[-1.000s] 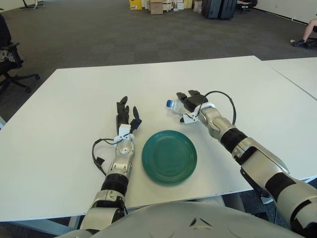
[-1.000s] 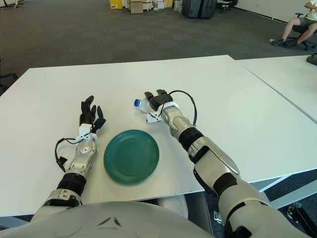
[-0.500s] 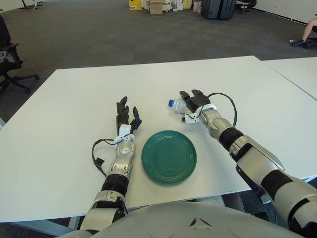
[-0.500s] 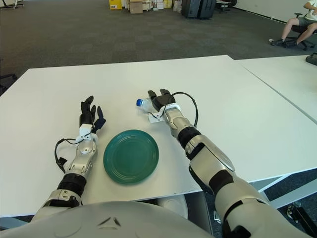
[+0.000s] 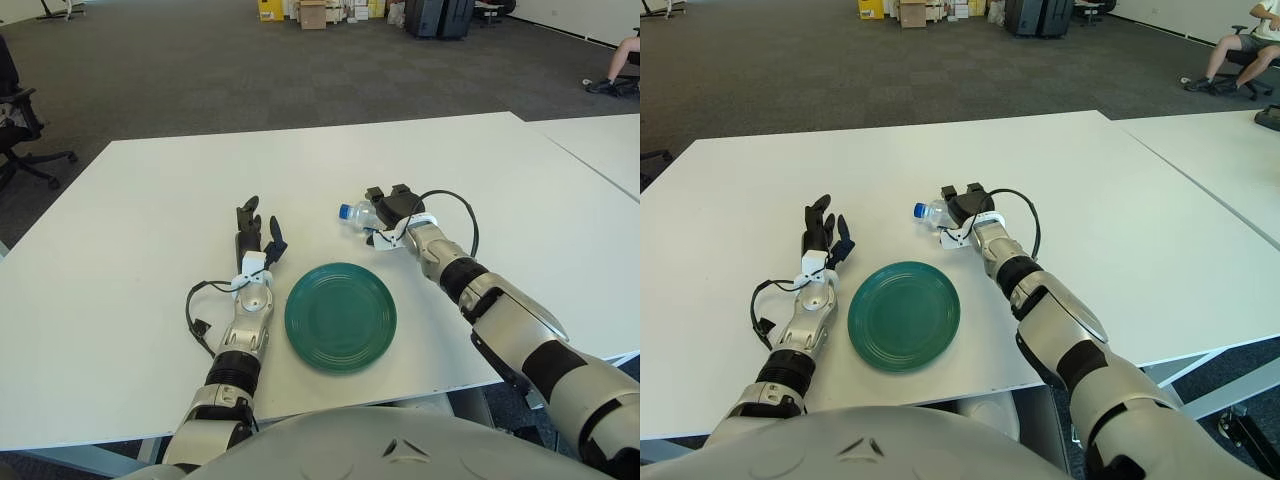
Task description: Put the bottle into the plate.
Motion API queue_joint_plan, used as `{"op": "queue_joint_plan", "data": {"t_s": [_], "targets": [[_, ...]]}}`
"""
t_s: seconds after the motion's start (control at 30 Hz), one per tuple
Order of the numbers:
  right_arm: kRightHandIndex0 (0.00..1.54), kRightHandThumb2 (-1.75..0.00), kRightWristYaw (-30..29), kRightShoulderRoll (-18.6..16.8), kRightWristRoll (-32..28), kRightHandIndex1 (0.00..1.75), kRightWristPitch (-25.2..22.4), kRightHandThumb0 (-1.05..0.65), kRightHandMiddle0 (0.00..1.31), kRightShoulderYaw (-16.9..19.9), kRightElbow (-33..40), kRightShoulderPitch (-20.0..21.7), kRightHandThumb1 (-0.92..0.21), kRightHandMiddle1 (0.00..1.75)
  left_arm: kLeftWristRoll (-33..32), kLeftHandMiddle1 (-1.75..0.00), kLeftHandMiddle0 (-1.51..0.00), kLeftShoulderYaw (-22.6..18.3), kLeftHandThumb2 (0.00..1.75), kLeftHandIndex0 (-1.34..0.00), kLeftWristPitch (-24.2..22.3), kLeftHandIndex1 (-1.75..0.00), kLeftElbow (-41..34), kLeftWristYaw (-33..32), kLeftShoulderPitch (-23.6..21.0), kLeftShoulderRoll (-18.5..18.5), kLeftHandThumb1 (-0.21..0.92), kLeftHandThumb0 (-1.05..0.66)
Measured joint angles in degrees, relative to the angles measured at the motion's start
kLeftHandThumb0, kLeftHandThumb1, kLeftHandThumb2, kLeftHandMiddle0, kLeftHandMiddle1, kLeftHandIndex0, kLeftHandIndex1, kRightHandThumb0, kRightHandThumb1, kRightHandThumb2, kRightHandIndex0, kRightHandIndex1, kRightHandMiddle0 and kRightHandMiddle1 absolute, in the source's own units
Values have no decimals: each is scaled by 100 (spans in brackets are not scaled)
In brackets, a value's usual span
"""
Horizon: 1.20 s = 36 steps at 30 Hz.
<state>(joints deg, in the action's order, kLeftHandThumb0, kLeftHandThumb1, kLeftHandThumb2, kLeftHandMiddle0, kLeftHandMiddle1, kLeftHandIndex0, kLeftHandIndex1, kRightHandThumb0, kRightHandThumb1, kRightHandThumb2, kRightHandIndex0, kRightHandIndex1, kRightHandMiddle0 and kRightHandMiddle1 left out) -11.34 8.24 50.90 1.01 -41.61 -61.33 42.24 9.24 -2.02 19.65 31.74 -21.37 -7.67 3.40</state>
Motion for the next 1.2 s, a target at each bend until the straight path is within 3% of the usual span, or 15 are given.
{"op": "queue_joint_plan", "data": {"t_s": [0.23, 0.37, 0.47, 0.57, 0.6, 0.67, 0.73, 0.93, 1.2], "targets": [[25, -10, -35, 0, -57, 130, 77, -87, 0, 25, 48, -35, -91, 130, 4, -2, -42, -1, 84, 0, 0, -78, -31, -1, 44, 6, 92, -81], [33, -8, -39, 0, -84, 140, 105, -82, 1, 46, 93, -52, -89, 155, 8, -2, -43, 0, 84, 0, 0, -80, -39, -2, 63, 6, 92, -81], [35, -7, -48, 1, -101, 147, 139, -76, 6, 62, 124, -71, -87, 168, 16, -2, -44, 1, 84, 0, 0, -81, -41, -5, 76, 6, 92, -81], [49, -6, -89, 1, -119, 158, 215, -63, 23, 84, 133, -87, -84, 173, 21, -2, -44, 0, 84, 0, 1, -82, -41, -6, 88, 7, 92, -81], [60, -51, -114, 0, -146, 151, 260, -41, 34, 102, 131, -96, -62, 173, 21, -2, -44, 0, 84, 0, 1, -82, -41, -6, 91, 7, 92, -81], [71, -91, -233, -4, -220, 144, 396, -21, 44, 138, 89, -114, -41, 174, 21, -2, -44, -1, 84, 0, 2, -82, -41, -6, 94, 9, 92, -81], [79, -118, -376, -28, -256, 141, 529, -9, 50, 167, -3, -115, -27, 174, 21, -2, -44, -1, 84, 0, 2, -82, -41, -7, 94, 10, 92, -82], [88, -148, -633, -85, -368, 147, 803, -1, 59, 288, -205, -106, -9, 175, 20, -2, -44, -2, 85, 0, 2, -82, -40, -6, 94, 10, 92, -82], [90, -161, -759, -135, -538, 156, 952, 0, 63, 443, -332, -97, 0, 175, 24, -2, -43, 2, 85, 0, 3, -81, -40, -7, 94, 8, 92, -83]]}}
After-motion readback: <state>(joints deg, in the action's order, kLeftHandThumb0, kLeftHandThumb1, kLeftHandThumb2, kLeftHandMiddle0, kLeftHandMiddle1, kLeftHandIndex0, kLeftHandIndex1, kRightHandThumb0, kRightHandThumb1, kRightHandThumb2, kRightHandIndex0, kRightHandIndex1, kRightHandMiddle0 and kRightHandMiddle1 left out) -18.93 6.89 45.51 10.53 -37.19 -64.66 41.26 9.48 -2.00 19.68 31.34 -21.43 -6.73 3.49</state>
